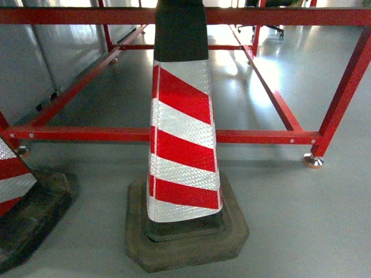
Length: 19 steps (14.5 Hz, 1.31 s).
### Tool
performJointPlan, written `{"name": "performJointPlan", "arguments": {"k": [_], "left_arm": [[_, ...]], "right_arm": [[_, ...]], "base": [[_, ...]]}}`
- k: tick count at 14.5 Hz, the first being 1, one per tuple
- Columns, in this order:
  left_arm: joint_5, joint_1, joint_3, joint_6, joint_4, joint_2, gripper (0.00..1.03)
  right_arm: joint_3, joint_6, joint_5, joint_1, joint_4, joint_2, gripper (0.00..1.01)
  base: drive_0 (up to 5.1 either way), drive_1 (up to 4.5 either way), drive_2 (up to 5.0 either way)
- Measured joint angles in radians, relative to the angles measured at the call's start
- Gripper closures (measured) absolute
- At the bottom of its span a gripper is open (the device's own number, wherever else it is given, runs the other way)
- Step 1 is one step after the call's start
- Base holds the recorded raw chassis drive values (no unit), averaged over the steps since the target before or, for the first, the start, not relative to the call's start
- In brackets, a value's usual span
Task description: Pick blue part to blue bin on bottom shelf
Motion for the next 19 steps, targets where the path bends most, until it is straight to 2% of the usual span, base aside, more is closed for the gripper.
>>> {"name": "performJointPlan", "arguments": {"k": [19], "left_arm": [[0.0, 0.0, 0.0, 0.0, 0.0, 0.0, 0.05]], "right_arm": [[0.0, 0.0, 0.0, 0.0, 0.0, 0.0, 0.03]], "base": [[0.0, 0.0, 0.0]]}}
